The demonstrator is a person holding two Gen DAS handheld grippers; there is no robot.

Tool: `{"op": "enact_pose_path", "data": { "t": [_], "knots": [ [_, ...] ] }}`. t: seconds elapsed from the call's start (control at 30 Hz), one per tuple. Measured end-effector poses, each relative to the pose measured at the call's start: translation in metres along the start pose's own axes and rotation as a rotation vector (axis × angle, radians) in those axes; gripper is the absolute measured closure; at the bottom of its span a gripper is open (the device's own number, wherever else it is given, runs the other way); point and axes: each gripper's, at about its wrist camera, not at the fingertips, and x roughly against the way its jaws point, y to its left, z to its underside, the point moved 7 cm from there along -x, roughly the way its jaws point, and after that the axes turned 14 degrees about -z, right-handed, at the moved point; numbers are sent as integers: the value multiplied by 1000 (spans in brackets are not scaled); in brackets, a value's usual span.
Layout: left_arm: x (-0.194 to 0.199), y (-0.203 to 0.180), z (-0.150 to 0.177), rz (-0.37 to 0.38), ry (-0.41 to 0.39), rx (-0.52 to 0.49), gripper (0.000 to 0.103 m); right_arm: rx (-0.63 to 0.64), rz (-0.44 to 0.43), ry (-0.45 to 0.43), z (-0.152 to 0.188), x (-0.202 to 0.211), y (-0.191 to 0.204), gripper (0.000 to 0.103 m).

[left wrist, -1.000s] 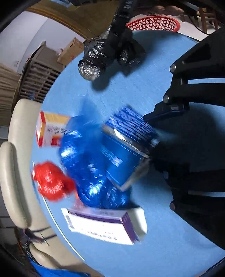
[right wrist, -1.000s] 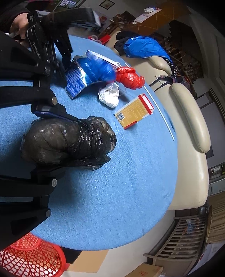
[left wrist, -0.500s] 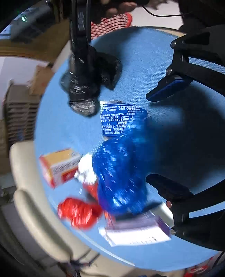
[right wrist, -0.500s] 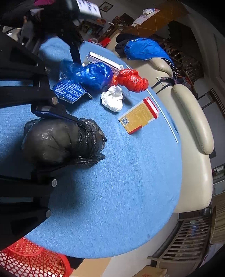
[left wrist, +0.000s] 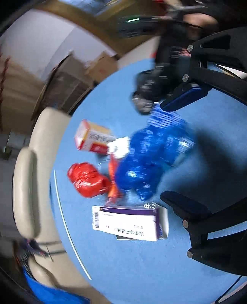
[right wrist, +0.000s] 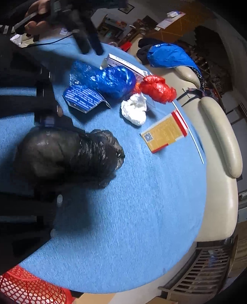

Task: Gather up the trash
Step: 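Lift the black bag with the right tool while the left tool regrasps the blue bag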

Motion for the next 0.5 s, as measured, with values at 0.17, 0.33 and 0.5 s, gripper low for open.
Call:
{"op": "enact_pose_path", "data": {
  "t": [0.17,0.33,0.5],
  "knots": [
    [-38,-8,-22,-107,52,128,17,0,-1,-30,2,12,4,62],
    [-73,6,-21,-236,112,166,34,-19,-15,-62,4,26,4,61],
    [-69,14,-17,-178,113,135,53,-28,-23,-79,8,34,4,62]
  ]
}}
